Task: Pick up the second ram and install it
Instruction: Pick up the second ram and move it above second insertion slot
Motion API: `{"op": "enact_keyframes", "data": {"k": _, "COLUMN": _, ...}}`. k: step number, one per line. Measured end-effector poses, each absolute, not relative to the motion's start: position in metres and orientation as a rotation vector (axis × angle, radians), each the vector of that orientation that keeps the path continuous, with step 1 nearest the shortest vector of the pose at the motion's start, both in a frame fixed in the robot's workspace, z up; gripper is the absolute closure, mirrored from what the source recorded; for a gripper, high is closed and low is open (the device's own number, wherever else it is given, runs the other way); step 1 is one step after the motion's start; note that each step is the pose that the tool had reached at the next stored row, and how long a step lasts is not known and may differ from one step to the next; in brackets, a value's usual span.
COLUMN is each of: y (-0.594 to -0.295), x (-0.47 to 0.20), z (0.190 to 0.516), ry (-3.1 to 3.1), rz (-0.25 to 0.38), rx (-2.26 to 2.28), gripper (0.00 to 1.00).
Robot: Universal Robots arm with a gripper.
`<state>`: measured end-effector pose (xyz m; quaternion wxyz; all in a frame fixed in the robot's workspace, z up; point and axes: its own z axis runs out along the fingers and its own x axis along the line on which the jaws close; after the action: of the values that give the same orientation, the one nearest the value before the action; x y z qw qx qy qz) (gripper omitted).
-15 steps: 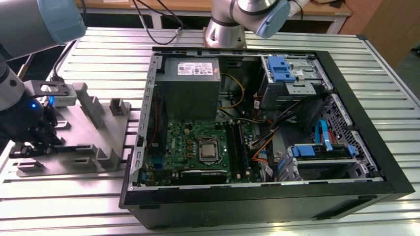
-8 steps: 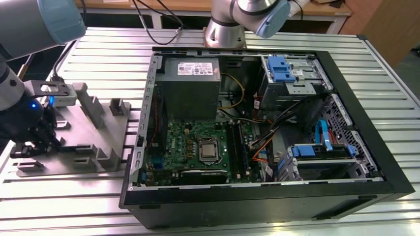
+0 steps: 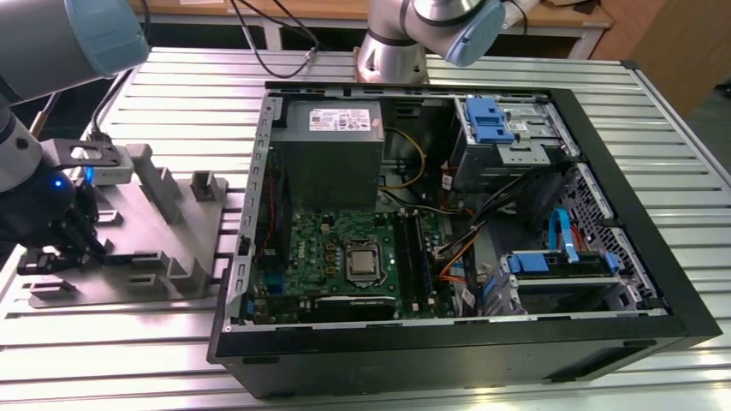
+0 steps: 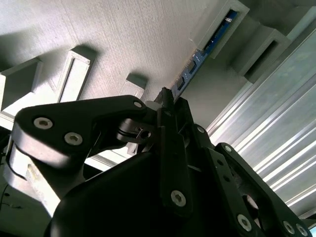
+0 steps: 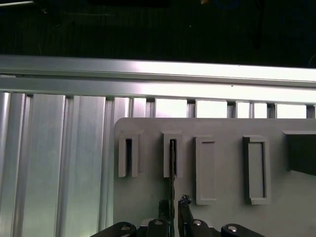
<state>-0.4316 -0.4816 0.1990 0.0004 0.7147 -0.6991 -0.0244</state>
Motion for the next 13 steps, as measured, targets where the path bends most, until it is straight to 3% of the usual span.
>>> {"op": "enact_keyframes", "data": {"k": 4, "y": -0.4817, "x": -0.4317, "z": 0.1994, "ry": -2.195, "rz": -0.077, "rx": 2.244, "gripper": 0.78}}
{"op": "enact_keyframes", "data": {"k": 6, "y": -0.4817, "x": -0.4317, "z": 0.1994, "ry": -2.195, "rz": -0.077, "rx": 2.244, "gripper": 0.86}}
{"op": "enact_keyframes", "data": {"k": 13, "y": -0.4818, "x": -0.4317, "z": 0.1999, "ry": -2.195, "rz": -0.077, "rx": 2.244, "gripper": 0.89}}
